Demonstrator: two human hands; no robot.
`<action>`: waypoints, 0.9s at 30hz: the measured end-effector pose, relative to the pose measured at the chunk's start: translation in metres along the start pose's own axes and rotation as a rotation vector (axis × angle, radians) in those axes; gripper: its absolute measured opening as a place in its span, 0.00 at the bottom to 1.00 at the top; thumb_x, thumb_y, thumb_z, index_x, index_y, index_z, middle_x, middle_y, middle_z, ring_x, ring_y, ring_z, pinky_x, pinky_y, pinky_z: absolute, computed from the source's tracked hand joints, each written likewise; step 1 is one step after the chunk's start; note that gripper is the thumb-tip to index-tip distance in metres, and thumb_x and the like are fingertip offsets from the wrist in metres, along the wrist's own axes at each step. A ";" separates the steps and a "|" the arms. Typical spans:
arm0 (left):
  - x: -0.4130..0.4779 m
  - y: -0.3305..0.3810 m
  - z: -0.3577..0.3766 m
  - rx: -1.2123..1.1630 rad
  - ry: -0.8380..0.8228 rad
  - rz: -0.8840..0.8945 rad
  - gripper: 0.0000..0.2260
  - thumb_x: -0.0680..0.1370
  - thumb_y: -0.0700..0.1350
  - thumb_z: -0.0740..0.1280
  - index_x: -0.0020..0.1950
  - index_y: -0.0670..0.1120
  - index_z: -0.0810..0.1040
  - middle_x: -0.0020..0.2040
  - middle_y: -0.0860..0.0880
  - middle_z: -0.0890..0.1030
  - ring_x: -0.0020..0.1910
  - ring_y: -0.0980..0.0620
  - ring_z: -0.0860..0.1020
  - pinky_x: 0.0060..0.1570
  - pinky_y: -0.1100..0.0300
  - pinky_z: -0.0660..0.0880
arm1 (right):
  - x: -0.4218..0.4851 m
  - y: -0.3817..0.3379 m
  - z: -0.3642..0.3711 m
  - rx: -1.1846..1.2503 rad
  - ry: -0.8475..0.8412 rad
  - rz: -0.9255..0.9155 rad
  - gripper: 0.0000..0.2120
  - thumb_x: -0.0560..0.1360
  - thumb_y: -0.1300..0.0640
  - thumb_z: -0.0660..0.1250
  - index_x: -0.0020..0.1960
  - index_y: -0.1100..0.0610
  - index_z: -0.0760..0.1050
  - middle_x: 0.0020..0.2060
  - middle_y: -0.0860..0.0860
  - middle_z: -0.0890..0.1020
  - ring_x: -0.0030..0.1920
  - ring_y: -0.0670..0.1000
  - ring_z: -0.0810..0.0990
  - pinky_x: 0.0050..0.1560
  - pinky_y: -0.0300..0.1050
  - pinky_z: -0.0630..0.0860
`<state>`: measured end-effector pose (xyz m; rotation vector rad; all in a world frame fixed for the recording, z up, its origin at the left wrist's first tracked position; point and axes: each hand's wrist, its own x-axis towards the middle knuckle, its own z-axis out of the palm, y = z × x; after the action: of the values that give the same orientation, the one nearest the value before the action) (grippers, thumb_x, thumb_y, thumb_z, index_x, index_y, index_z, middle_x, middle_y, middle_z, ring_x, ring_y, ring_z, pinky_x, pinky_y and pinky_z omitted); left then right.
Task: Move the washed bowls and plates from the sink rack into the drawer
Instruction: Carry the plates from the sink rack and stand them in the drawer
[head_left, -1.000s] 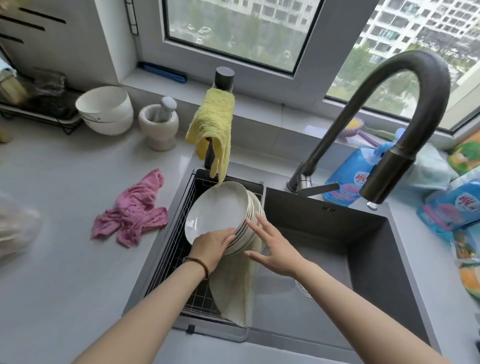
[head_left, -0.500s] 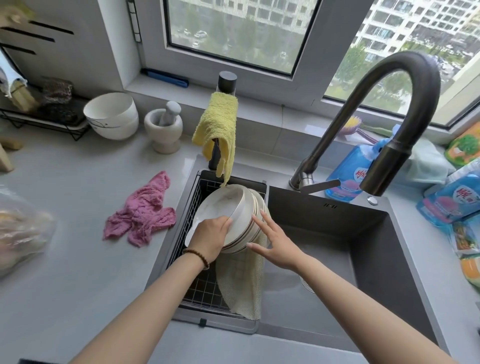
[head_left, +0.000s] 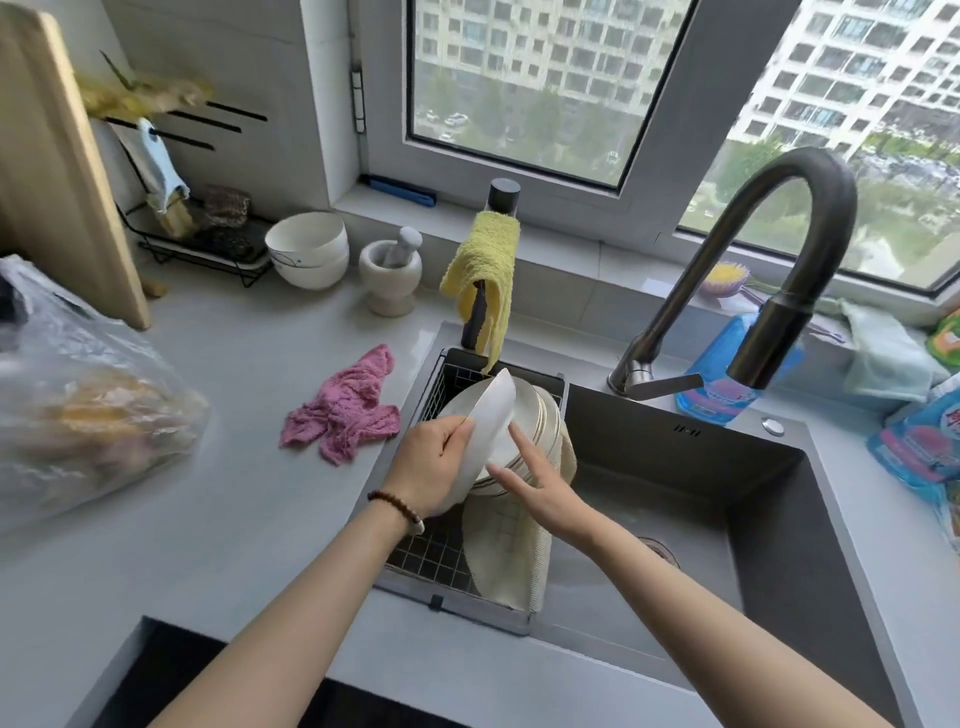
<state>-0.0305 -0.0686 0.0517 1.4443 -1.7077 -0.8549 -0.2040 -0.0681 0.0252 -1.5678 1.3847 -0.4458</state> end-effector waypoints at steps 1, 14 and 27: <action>-0.010 0.006 -0.006 -0.030 0.033 -0.007 0.17 0.81 0.46 0.58 0.32 0.47 0.70 0.28 0.51 0.69 0.27 0.54 0.66 0.29 0.62 0.62 | -0.007 -0.008 0.004 0.069 -0.022 -0.016 0.39 0.77 0.43 0.63 0.80 0.47 0.45 0.78 0.42 0.51 0.77 0.43 0.51 0.74 0.41 0.52; -0.266 0.083 -0.057 -0.251 0.597 -0.252 0.18 0.80 0.47 0.59 0.34 0.39 0.73 0.32 0.50 0.72 0.34 0.54 0.67 0.36 0.59 0.66 | -0.160 -0.056 0.125 0.458 -0.436 -0.277 0.45 0.69 0.39 0.74 0.75 0.30 0.48 0.73 0.33 0.63 0.74 0.44 0.64 0.76 0.55 0.61; -0.656 0.096 -0.080 -0.230 1.128 -0.578 0.18 0.79 0.51 0.60 0.44 0.36 0.78 0.37 0.44 0.76 0.37 0.52 0.71 0.38 0.58 0.67 | -0.407 -0.058 0.377 0.370 -1.094 -0.296 0.46 0.70 0.46 0.76 0.76 0.34 0.49 0.67 0.34 0.73 0.68 0.42 0.74 0.72 0.55 0.68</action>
<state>0.0576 0.5919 0.1014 1.7613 -0.3511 -0.3231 0.0047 0.4495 0.0220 -1.3446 0.2177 0.0295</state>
